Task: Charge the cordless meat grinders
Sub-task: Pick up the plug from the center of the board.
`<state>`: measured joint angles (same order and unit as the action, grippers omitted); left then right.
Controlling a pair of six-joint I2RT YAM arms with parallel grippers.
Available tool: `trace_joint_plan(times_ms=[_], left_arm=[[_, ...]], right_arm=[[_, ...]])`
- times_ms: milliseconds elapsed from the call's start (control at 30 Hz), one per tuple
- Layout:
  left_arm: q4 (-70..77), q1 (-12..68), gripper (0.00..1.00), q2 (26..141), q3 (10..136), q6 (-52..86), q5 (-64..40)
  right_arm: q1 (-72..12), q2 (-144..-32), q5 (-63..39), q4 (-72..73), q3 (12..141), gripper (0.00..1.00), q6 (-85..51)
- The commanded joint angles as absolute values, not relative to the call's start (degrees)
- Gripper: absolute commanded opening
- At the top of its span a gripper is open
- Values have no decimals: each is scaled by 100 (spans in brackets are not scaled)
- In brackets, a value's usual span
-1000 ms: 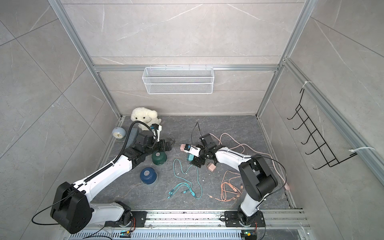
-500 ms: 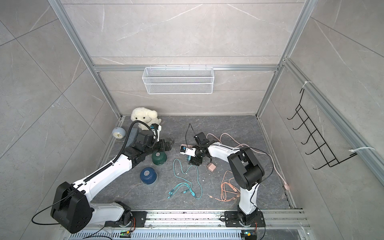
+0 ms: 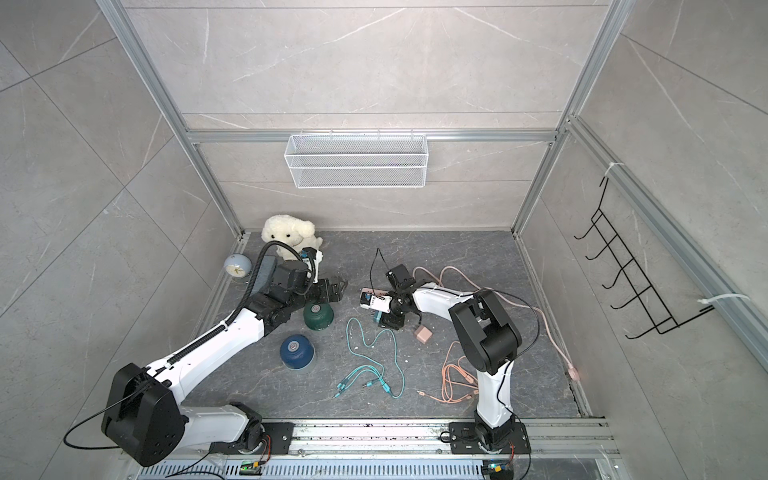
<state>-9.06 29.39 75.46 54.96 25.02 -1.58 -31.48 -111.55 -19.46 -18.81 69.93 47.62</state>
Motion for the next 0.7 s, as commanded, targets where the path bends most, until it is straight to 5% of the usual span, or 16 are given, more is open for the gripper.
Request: trace_joint_plan(times_ms=[0,167,667], left_arm=[[-974,2953,94,7506,5681,2428,-114],[-1028,2953,94,7479,5679,2430,-123],[-1967,2892,91,7692,6310,2452,-783]], right_arm=[[-3167,-11173,-1879,-1898,7050,63,4673],[-3151,-11220,-1895,-1960,7100,40,4562],[-2986,-9764,-2646,-1592,6601,34,4430]])
